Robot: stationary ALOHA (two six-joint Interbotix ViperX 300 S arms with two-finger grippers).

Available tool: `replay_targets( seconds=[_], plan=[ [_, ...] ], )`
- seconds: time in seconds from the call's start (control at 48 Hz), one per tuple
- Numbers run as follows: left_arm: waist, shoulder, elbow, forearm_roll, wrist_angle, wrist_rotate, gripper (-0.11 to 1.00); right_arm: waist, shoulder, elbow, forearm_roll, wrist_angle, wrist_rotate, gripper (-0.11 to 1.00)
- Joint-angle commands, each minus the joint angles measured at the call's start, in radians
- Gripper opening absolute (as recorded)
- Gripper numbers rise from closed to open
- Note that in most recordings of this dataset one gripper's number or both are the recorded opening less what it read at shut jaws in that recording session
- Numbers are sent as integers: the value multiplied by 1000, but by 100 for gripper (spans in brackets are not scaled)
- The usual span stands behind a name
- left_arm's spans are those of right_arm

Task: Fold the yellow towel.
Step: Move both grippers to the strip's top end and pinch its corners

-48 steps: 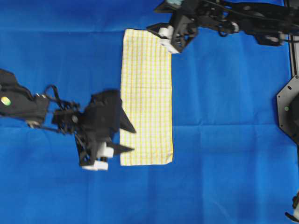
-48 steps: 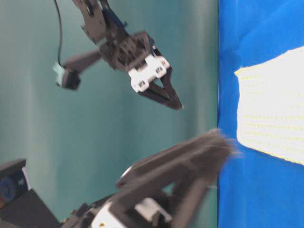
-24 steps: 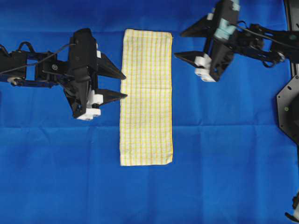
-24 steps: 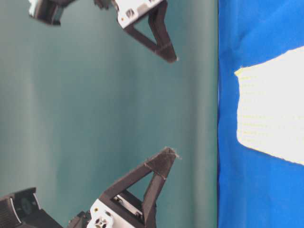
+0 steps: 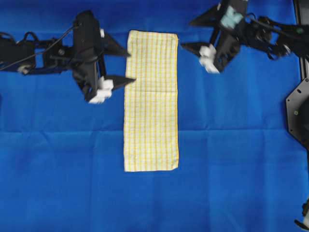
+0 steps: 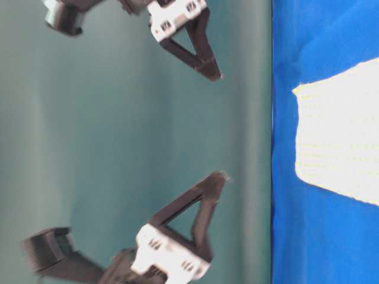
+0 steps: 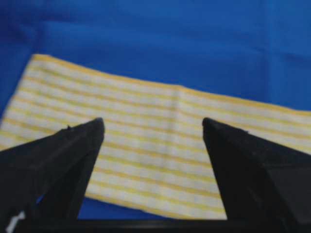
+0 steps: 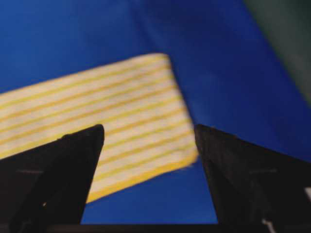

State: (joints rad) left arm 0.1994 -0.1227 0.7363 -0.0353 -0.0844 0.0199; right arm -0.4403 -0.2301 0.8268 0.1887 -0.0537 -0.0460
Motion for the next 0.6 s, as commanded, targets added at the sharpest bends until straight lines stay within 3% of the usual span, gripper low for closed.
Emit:
replay_targets(
  seconds=[0.0, 0.25, 0.583],
  plan=[
    [49, 40, -14, 0, -52, 28, 81, -28, 46, -44, -2, -8, 0, 78],
    [178, 201, -41, 0, -179, 55, 83, -71, 238, -121, 0, -5, 2, 79],
    [259, 347, -107, -2, -192, 55, 82, -87, 408, -189, 11, -5, 11, 79]
  ],
)
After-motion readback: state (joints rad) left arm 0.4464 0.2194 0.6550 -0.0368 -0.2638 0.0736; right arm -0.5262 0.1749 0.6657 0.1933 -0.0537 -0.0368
